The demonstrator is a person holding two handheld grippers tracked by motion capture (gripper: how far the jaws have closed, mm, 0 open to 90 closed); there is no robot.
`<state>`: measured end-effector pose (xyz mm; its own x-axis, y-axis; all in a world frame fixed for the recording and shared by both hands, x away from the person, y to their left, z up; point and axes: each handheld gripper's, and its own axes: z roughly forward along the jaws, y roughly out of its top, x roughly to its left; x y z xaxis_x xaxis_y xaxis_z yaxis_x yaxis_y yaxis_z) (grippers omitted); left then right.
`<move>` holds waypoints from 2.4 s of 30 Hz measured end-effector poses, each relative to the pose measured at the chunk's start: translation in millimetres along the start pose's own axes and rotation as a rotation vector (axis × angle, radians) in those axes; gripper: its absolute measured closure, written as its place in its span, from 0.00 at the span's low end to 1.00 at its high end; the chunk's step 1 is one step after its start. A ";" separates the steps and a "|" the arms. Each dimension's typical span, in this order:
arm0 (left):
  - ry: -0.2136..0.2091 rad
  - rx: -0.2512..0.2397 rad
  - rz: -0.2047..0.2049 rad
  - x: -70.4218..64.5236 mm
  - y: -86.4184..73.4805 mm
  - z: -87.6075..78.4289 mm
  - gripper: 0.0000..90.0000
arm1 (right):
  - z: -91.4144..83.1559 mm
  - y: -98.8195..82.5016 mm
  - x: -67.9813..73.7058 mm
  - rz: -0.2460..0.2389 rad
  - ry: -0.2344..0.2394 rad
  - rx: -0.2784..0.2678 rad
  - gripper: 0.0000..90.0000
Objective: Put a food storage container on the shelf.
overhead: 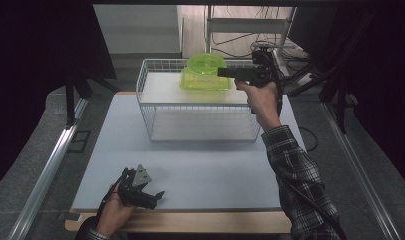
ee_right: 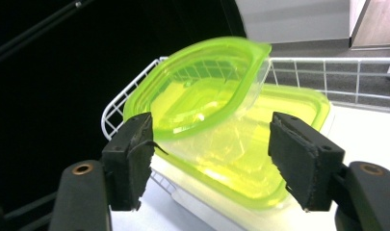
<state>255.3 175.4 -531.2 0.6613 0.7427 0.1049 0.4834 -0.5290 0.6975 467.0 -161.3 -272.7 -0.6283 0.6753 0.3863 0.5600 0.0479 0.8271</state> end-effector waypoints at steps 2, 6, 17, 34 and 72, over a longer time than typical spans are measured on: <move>0.000 0.000 -0.001 0.0 0.0 0.1 0.01 | -1.6 -3.7 1.2 -0.015 0.000 0.006 0.33; -0.004 -0.002 -0.005 0.6 -0.1 -0.3 0.01 | -3.7 -11.5 2.8 -0.042 -0.002 0.019 0.30; -0.032 -0.030 -0.034 3.6 -0.6 -2.3 0.01 | -4.4 -38.0 7.0 -0.137 -0.022 0.060 0.19; -0.016 -0.040 -0.012 2.3 -1.1 -0.7 0.01 | -10.6 -71.8 11.0 -0.227 -0.031 0.100 0.07; -0.028 -0.071 -0.002 2.2 -0.7 -2.1 0.00 | -20.6 -156.9 2.0 -0.338 -0.086 0.129 0.01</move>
<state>255.3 178.3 -530.0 0.6767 0.7313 0.0846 0.4433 -0.4966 0.7462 366.8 -182.7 -393.3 -0.7449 0.6645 0.0598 0.3952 0.3672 0.8420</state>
